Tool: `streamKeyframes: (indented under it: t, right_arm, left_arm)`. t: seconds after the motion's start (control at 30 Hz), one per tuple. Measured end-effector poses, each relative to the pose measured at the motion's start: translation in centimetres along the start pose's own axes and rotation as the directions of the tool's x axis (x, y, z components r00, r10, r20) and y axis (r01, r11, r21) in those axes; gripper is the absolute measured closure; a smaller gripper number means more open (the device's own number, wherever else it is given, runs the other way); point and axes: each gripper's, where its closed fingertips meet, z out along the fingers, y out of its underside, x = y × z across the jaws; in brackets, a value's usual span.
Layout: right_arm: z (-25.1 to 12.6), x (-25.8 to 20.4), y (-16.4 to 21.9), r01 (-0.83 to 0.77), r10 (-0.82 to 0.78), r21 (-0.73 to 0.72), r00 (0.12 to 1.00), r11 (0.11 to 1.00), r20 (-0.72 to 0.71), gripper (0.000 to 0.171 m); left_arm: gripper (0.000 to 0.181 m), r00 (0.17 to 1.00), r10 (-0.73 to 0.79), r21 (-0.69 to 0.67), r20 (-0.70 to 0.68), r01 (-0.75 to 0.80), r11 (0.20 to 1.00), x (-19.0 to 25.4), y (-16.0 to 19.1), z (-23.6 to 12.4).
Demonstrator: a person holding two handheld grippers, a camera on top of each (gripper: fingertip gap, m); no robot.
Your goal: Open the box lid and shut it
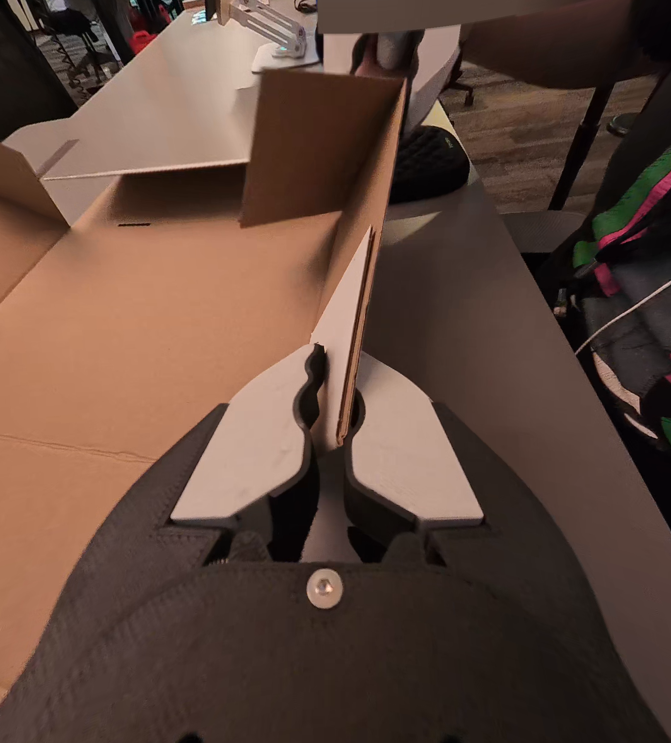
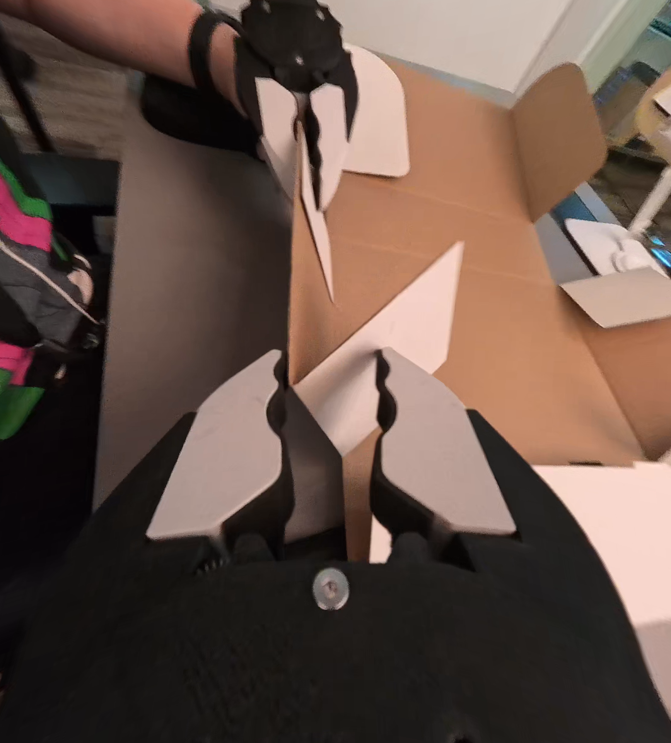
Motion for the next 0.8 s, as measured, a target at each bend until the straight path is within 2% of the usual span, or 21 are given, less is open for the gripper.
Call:
streamKeyframes:
  t: [0.1,0.2,0.27,0.33,0.4,0.5,0.57,0.67,0.8]
  right_arm:
    - [0.4,1.0,1.0,-0.007,0.001,-0.128,0.999,0.992,-0.048,0.101]
    - [2.0,0.4,1.5,0.04,-0.036,-0.283,0.999,0.958,0.019,0.101]
    - [3.1,0.4,1.6,0.109,-0.11,-0.401,0.994,0.91,0.023,0.114]
    - [3.8,0.8,1.6,0.162,-0.187,-0.498,0.982,0.852,-0.002,0.137]
    - [4.1,0.1,2.1,0.199,-0.219,-0.566,0.975,0.8,0.034,0.161]
    - [4.1,-0.4,2.3,0.23,-0.243,-0.596,0.968,0.769,0.06,0.166]
    - [4.0,-0.4,2.4,0.206,-0.191,-0.597,0.978,0.775,0.089,0.166]
    - [4.0,0.4,2.3,0.074,0.022,-0.589,0.988,0.805,0.155,0.166]
    - [4.2,1.7,2.6,-0.089,0.341,-0.659,0.902,0.747,0.265,0.167]
  left_arm:
    - [0.172,1.0,-0.02,-0.001,-0.004,0.02,1.0,-0.2,-0.1,0.0]
    - [0.172,0.999,-0.051,-0.01,-0.01,0.051,0.999,-0.4,-0.2,0.2]
    - [0.172,0.998,-0.064,-0.018,-0.007,0.063,0.998,-0.5,-0.3,0.4]
    - [0.173,0.999,-0.048,-0.034,0.001,0.048,0.998,-0.3,-0.3,0.5]
    - [0.173,1.0,-0.019,-0.065,0.021,0.021,0.998,-0.2,-0.1,0.6]
    - [0.172,0.999,0.024,-0.094,0.034,-0.021,0.995,0.1,0.1,0.6]
    - [0.172,1.0,-0.006,-0.11,0.012,0.008,0.994,0.1,0.0,0.6]
    - [0.172,0.973,-0.225,-0.148,-0.061,0.214,0.966,-0.7,-0.3,0.6]
    - [0.172,0.861,-0.492,-0.219,-0.128,0.46,0.861,-2.4,-0.3,0.9]
